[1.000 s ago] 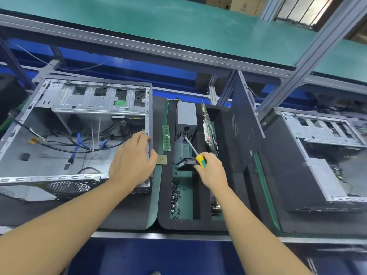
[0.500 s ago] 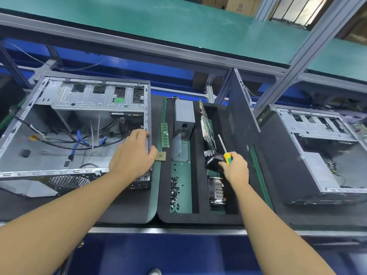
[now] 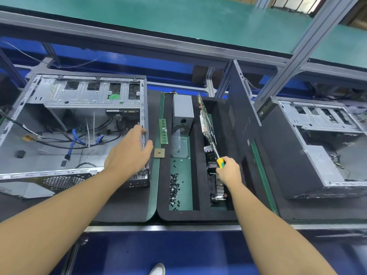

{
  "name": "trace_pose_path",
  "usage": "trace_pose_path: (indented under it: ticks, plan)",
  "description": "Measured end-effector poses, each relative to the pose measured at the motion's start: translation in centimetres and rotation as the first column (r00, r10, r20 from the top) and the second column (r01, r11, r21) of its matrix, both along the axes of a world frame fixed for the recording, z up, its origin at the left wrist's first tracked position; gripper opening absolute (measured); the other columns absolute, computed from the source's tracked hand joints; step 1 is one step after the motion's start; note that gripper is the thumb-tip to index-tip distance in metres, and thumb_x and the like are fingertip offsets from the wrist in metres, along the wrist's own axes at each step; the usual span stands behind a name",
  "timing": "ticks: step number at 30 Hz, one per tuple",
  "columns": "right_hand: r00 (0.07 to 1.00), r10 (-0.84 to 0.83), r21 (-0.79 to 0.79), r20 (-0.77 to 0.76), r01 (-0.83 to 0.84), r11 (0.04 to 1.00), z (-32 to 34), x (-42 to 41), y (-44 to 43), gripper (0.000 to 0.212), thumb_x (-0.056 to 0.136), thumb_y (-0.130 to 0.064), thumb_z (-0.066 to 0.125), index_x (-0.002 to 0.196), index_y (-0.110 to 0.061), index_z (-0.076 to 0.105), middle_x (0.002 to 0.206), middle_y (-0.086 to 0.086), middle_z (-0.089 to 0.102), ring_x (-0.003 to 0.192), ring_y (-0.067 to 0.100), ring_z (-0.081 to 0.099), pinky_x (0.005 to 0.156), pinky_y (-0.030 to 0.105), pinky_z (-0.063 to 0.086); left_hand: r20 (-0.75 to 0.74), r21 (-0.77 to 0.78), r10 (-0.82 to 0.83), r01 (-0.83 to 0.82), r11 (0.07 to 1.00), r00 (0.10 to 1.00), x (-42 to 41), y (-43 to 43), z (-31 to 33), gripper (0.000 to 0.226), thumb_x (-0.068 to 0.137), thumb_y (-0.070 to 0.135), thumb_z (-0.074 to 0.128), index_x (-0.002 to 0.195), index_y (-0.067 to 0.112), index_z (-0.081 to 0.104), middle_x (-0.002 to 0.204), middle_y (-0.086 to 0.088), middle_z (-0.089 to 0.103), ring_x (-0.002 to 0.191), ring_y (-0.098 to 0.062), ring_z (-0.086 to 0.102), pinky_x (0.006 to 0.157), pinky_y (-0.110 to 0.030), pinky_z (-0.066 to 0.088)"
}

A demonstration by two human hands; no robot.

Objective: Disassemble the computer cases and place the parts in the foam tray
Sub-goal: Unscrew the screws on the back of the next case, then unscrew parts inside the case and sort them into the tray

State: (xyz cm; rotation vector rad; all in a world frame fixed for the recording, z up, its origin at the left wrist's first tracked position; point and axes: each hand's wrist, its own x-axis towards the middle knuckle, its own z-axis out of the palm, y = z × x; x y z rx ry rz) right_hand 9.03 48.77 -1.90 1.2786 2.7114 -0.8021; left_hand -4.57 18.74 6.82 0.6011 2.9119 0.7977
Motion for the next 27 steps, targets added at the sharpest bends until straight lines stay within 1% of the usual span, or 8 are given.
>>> trace_pose_path:
  ticks: [5,9,13,17,20,23,25,27]
  plan:
    - [0.994,-0.052,-0.162,-0.098,0.035,0.986,-0.9,2.1,0.0,0.048,0.090,0.000,0.063,0.136,-0.010,0.057,0.153,0.006,0.044,0.126,0.028,0.052,0.106,0.038,0.044,-0.002,-0.005,0.010,-0.010,1.000,1.000,0.1,0.0,0.2,0.028,0.096,0.047,0.038,0.120,0.034,0.034,0.123,0.006,0.058,0.074,-0.022,0.058,0.063,-0.036,0.041]
    - [0.965,-0.085,-0.079,-0.248,0.067,0.995,-0.1,2.8,-0.9,0.036,0.094,-0.008,0.063,0.130,-0.013,0.059,0.127,0.009,0.056,0.097,0.020,0.053,0.082,0.030,0.042,0.006,-0.003,0.004,-0.004,1.000,1.000,0.2,0.0,0.5,0.030,0.097,0.047,0.037,0.124,0.032,0.035,0.131,0.007,0.055,0.077,-0.023,0.059,0.067,-0.038,0.045]
    - [0.905,-0.106,-0.133,-0.413,0.055,0.990,2.0,3.0,-3.3,0.026,0.098,-0.023,0.057,0.123,-0.030,0.056,0.084,-0.003,0.063,0.069,0.013,0.056,0.058,0.027,0.043,0.066,0.038,0.015,-0.018,0.999,0.998,0.3,-0.3,1.1,0.031,0.098,0.049,0.032,0.124,0.033,0.037,0.121,0.006,0.060,0.082,-0.022,0.061,0.074,-0.042,0.051]
    - [0.840,-0.048,-0.224,-0.541,-0.088,0.971,5.4,1.0,-7.4,0.026,0.094,-0.023,0.056,0.110,-0.044,0.057,0.073,-0.004,0.062,0.058,0.012,0.052,0.057,0.032,0.047,0.142,0.133,0.007,-0.026,0.991,0.990,0.3,-0.6,1.5,0.032,0.100,0.048,0.032,0.128,0.035,0.040,0.127,0.008,0.058,0.095,-0.019,0.062,0.084,-0.047,0.053]
    - [0.779,0.002,-0.296,-0.627,-0.241,0.924,8.5,-1.4,-10.9,0.031,0.096,-0.015,0.053,0.106,-0.045,0.055,0.070,-0.008,0.058,0.057,0.014,0.049,0.055,0.030,0.047,0.210,0.334,-0.013,-0.059,0.941,0.978,-0.2,-1.2,1.8,0.033,0.102,0.039,0.042,0.132,0.027,0.046,0.133,0.008,0.055,0.108,-0.014,0.059,0.091,-0.042,0.052]
    - [0.757,0.022,-0.392,-0.653,-0.362,0.845,11.0,-4.0,-14.3,0.017,0.104,-0.014,0.048,0.107,-0.031,0.047,0.069,-0.002,0.057,0.057,0.017,0.050,0.052,0.028,0.043,0.306,0.447,-0.041,-0.106,0.888,0.951,-1.5,-2.9,2.2,0.018,0.102,0.034,0.048,0.111,0.025,0.060,0.112,0.003,0.064,0.084,-0.007,0.059,0.076,-0.030,0.051]
    - [0.768,0.049,-0.417,-0.639,-0.400,0.816,12.5,-5.8,-16.6,0.008,0.105,-0.016,0.047,0.108,-0.021,0.041,0.072,0.002,0.060,0.059,0.018,0.053,0.055,0.031,0.044,0.374,0.371,-0.150,0.001,0.929,0.915,-2.8,-5.2,2.6,0.016,0.101,0.037,0.049,0.097,0.028,0.062,0.094,0.001,0.069,0.058,-0.006,0.056,0.055,-0.025,0.046]
    - [0.775,0.081,-0.429,-0.627,-0.430,0.794,13.7,-7.5,-19.0,0.008,0.105,-0.019,0.048,0.106,-0.021,0.040,0.074,0.002,0.065,0.058,0.016,0.056,0.053,0.028,0.047,0.373,0.204,-0.267,0.202,0.958,0.889,-4.5,-8.2,2.8,0.018,0.099,0.041,0.052,0.092,0.029,0.063,0.089,0.005,0.070,0.065,-0.008,0.064,0.056,-0.025,0.046]
